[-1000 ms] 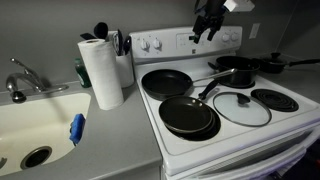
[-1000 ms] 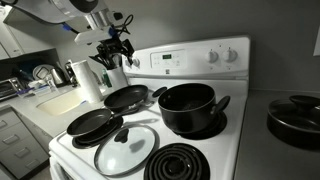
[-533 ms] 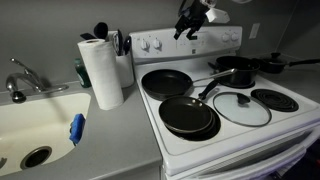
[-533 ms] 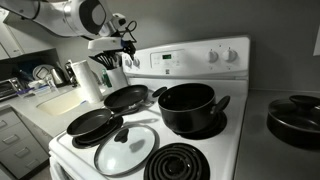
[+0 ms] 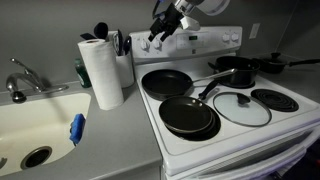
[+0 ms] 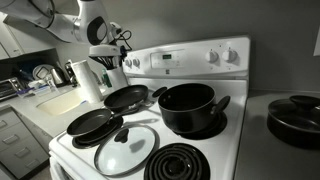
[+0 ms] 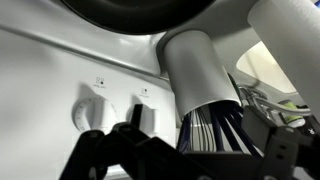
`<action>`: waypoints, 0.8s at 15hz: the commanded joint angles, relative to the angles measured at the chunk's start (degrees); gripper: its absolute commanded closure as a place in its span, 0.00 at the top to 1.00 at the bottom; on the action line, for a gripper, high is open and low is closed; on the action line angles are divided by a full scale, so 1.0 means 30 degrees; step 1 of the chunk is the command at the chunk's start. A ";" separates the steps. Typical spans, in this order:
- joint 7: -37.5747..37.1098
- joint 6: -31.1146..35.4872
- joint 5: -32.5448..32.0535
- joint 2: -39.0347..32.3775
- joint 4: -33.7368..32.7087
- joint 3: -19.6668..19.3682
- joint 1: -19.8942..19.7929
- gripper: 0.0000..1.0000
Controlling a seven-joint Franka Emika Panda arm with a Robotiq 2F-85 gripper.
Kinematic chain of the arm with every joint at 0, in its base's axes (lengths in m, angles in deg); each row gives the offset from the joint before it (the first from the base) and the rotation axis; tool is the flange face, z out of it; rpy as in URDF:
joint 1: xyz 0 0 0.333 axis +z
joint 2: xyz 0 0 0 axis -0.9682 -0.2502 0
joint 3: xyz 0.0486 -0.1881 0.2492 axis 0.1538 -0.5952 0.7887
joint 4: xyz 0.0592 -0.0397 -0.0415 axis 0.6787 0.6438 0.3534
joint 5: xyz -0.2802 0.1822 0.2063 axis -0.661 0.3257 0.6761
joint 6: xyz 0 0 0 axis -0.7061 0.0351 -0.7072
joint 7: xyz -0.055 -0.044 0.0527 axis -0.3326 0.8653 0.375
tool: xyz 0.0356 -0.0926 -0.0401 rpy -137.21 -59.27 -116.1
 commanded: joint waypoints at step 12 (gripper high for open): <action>0.3204 -0.0177 0.1777 -0.5275 -0.7527 0.3068 -0.0481 1.00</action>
